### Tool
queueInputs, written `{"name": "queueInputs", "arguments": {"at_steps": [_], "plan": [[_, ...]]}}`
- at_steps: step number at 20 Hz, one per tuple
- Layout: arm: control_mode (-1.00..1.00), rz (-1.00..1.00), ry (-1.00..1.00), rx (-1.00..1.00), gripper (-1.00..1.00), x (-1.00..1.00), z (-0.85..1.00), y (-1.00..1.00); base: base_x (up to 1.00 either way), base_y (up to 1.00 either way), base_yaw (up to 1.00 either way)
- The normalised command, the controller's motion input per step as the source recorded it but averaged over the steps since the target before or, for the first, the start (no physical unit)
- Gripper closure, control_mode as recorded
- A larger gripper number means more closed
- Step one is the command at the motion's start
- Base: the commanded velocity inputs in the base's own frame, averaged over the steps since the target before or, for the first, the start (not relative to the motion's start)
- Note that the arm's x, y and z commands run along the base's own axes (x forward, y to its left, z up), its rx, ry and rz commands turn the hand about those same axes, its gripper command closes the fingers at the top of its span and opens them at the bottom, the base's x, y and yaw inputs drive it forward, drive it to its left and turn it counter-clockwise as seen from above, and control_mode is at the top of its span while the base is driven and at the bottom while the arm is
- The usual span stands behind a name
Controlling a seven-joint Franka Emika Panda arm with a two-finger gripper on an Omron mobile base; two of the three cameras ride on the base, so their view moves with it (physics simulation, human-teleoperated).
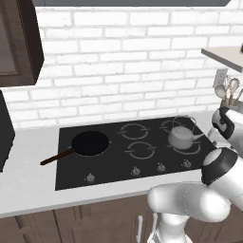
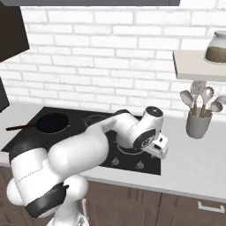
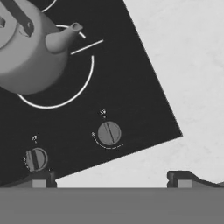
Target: Pick the kettle from the counter and place it on a stove burner. Then turn the burner on.
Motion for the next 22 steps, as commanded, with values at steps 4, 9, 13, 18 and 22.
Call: {"name": "queueInputs", "arguments": {"at_steps": [4,9,13,18,22], "plan": [[-1.0,0.02,0.02,-0.04,-1.0,0.0,-0.49,0.0,0.0,0.0,0.0],[-1.0,0.05,0.0,0.0,-1.0,0.0,-0.34,0.0,0.0,0.0,0.0],[-1.0,0.09,0.0,0.0,-1.0,0.02,-0.32,0.0,0.0,0.0,0.0],[-1.0,0.09,0.05,-0.02,-1.0,0.12,-0.13,0.13,0.0,0.0,0.0],[-1.0,0.04,0.04,-0.05,-1.0,0.18,0.0,0.21,0.0,0.0,0.0]]}}
